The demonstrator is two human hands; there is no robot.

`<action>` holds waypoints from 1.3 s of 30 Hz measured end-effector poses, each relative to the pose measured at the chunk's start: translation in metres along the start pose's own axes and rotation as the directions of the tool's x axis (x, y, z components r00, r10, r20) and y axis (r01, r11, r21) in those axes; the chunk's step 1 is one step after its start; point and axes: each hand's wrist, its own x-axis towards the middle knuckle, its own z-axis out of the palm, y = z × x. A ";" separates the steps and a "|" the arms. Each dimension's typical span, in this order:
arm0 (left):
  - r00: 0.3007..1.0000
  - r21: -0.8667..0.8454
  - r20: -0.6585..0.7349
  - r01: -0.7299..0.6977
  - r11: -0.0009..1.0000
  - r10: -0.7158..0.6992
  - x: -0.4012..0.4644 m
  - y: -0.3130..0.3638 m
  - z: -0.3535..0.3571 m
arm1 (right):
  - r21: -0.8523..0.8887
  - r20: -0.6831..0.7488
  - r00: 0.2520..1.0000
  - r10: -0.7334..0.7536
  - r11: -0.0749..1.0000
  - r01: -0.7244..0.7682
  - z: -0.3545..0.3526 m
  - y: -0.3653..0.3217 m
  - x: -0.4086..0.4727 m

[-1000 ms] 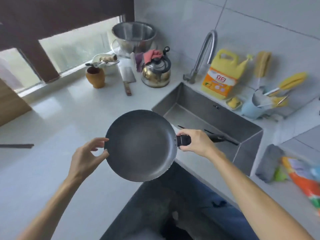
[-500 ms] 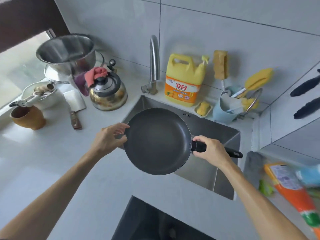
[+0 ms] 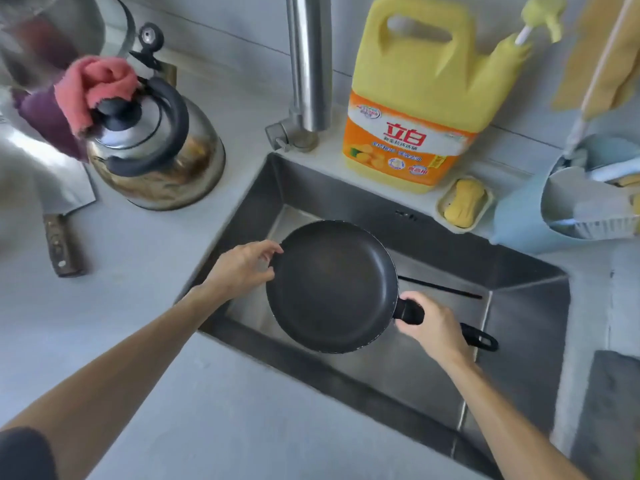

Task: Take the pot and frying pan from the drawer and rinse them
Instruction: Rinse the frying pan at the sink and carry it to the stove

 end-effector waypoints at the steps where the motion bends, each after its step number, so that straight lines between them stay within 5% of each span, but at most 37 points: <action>1: 1.000 0.010 0.015 0.011 1.000 -0.011 0.008 -0.006 0.011 | -0.011 0.000 1.000 0.009 1.000 -0.009 0.011 0.006 0.007; 8: 0.982 0.018 0.122 0.144 0.989 -0.146 0.036 -0.039 0.061 | -0.065 0.032 0.999 -0.040 0.997 0.042 0.064 0.037 0.042; 24: 0.940 0.176 0.311 0.089 0.980 -0.141 0.057 -0.046 0.066 | -0.105 -0.086 0.984 -0.158 0.983 0.149 0.098 0.064 0.050; 27: 0.991 -0.018 -0.118 0.064 0.998 -0.066 0.061 0.003 0.026 | -0.108 -0.117 0.972 -0.205 0.975 0.192 0.098 0.063 0.047; 30: 0.818 -0.358 -0.572 -0.175 0.917 -0.067 0.068 0.055 -0.026 | -0.114 -0.139 0.963 -0.232 0.969 0.217 0.099 0.061 0.046; 32: 0.742 -0.312 -0.669 -0.215 0.925 -0.053 0.081 0.077 -0.052 | -0.116 -0.143 0.966 -0.217 0.973 0.201 0.098 0.060 0.047; 39: 0.705 -0.133 -0.707 -0.056 0.990 -0.055 0.113 0.067 -0.065 | -0.104 -0.136 0.971 -0.194 0.978 0.181 0.103 0.064 0.045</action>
